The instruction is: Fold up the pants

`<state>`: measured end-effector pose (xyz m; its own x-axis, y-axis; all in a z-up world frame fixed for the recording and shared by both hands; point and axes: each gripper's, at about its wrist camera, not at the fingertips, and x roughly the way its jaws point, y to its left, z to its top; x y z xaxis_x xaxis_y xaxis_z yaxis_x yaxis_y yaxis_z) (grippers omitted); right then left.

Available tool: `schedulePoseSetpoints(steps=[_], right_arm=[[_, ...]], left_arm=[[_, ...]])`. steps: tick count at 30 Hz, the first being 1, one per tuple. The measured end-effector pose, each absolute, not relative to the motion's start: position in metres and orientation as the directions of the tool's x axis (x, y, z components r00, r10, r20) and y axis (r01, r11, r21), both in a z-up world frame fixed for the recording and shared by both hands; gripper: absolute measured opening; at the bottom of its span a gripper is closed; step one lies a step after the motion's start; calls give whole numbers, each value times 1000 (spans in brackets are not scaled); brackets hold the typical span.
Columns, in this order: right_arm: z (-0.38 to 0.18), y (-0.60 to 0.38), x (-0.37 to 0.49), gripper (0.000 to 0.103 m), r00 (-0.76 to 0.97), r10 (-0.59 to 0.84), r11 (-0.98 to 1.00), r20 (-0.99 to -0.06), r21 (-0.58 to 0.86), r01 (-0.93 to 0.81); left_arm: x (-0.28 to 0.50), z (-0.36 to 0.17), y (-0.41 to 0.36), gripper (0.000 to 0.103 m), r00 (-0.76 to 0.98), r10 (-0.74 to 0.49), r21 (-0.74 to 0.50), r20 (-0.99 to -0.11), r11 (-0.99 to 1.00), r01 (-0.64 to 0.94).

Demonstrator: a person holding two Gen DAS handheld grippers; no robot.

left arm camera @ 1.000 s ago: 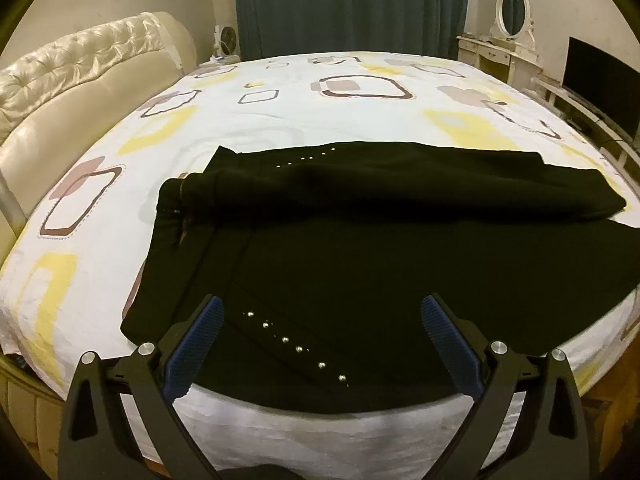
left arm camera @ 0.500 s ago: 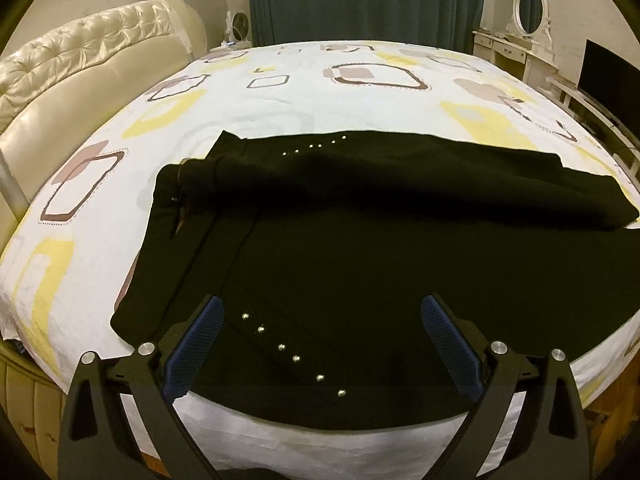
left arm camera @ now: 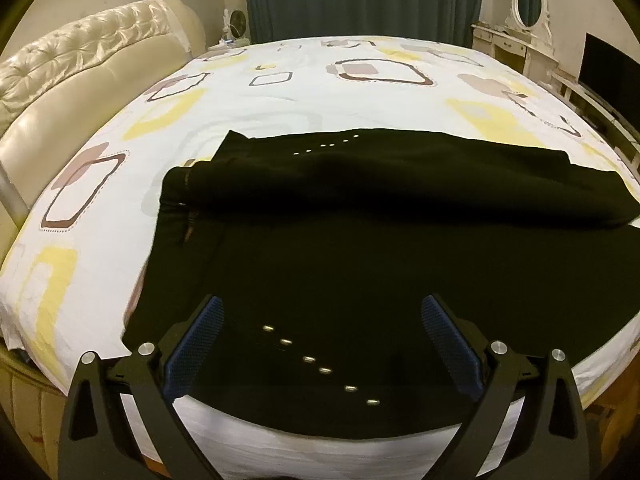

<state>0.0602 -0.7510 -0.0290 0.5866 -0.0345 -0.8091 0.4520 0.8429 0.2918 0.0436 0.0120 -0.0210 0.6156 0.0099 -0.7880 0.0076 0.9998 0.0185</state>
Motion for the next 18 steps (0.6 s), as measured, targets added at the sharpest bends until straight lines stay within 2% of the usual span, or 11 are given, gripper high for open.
schedulePoseSetpoints(steps=[2, 4, 6, 12, 14, 17, 18], right_arm=[[-8, -726, 71, 26, 615, -21, 882, -788, 275, 383], [11, -691, 87, 40, 650, 42, 918, -759, 286, 274], [24, -654, 104, 48, 671, 112, 940, -733, 298, 169], [33, -505, 179, 53, 570, 387, 919, -725, 352, -177], [29, -461, 199, 55, 515, 427, 904, -743, 333, -269], [18, -407, 228, 55, 431, 427, 887, -795, 276, -370], [15, -397, 232, 55, 412, 428, 882, -805, 271, -386]], left_arm=[[48, -20, 24, 99, 602, -12, 2, -799, 1000, 22], [52, -18, 43, 99, 585, -63, -48, -809, 998, 40], [58, -14, 64, 99, 574, -93, -90, -814, 995, 35], [107, -9, 128, 98, 527, -46, -39, -849, 999, 25], [131, -4, 148, 98, 529, -62, -49, -847, 998, 39], [168, -4, 168, 98, 506, -154, -117, -849, 988, 104], [184, -6, 172, 98, 507, -144, -97, -850, 988, 118]])
